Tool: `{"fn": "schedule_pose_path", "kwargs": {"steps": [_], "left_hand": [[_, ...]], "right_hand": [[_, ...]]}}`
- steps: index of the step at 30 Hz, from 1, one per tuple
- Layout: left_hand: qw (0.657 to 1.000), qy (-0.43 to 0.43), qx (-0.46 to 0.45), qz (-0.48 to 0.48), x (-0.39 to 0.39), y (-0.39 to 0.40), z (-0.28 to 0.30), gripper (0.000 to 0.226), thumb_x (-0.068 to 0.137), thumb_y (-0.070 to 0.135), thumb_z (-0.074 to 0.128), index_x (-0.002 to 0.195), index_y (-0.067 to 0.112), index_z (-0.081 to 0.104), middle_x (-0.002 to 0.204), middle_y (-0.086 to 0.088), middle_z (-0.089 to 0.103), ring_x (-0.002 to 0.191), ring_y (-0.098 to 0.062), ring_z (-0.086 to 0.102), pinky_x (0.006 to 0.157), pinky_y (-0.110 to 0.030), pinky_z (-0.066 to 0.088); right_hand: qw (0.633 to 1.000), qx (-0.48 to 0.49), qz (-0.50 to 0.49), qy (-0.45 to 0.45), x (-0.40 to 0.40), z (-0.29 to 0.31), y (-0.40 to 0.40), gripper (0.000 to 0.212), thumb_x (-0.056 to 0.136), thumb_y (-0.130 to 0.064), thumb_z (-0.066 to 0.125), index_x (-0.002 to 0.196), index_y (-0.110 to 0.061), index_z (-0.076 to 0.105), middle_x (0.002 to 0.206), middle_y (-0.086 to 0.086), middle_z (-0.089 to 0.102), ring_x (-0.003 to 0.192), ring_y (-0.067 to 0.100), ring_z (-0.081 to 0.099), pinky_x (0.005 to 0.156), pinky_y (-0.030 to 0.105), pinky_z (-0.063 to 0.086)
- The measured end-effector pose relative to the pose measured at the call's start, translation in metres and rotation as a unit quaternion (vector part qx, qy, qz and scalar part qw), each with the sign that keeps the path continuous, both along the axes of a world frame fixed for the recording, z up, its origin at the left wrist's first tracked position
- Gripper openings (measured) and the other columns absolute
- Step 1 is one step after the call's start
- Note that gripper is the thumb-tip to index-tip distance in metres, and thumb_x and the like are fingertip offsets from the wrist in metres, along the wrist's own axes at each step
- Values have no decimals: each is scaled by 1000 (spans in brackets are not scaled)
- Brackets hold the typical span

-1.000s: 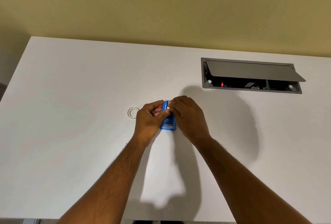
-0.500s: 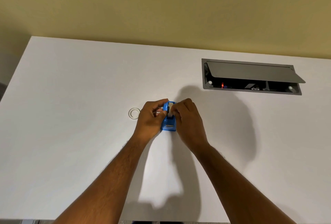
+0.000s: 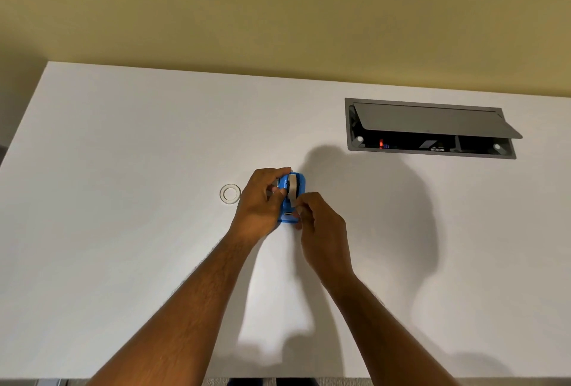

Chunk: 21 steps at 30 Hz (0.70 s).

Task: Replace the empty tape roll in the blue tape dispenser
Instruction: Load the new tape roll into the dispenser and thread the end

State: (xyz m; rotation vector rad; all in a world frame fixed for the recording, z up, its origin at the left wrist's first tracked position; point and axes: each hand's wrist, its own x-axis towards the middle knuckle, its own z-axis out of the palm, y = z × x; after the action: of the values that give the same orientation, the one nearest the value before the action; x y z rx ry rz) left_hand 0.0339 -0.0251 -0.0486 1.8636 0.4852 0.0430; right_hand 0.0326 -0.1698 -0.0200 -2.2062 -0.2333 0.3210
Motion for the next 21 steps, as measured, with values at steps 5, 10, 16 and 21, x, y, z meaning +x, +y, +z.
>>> {"fn": "schedule_pose_path", "kwargs": {"steps": [5, 10, 16, 21], "left_hand": [[1000, 3, 1, 0, 0, 1, 1, 40, 93, 4, 55, 125, 27, 65, 122, 5, 61, 109, -10, 60, 94, -23, 49], [1000, 9, 9, -3, 1, 1, 0, 38, 94, 5, 56, 127, 23, 63, 124, 2, 61, 110, -12, 60, 91, -14, 47], [1000, 6, 20, 0, 2, 0, 3, 38, 93, 5, 58, 126, 22, 64, 123, 2, 62, 108, -13, 61, 93, -20, 49], [1000, 20, 12, -16, 1, 2, 6, 42, 92, 3, 58, 129, 23, 62, 136, 6, 60, 112, -7, 58, 94, -13, 46]], "right_hand": [[983, 124, -102, 89, -6, 9, 2, 16, 96, -9, 58, 91, -22, 67, 79, -8, 75, 78, 14, 74, 78, 27, 60], [936, 220, -200, 189, -1, 19, 5, 13, 91, -4, 63, 90, -11, 74, 78, 3, 77, 76, 20, 76, 79, 34, 63], [914, 237, -240, 227, 4, 25, 12, 17, 91, -22, 71, 80, -11, 77, 73, 9, 77, 72, 26, 76, 74, 35, 64], [893, 229, -281, 267, 4, 26, 20, 11, 85, -14, 77, 77, -8, 74, 69, 10, 76, 64, 23, 74, 70, 32, 63]]}}
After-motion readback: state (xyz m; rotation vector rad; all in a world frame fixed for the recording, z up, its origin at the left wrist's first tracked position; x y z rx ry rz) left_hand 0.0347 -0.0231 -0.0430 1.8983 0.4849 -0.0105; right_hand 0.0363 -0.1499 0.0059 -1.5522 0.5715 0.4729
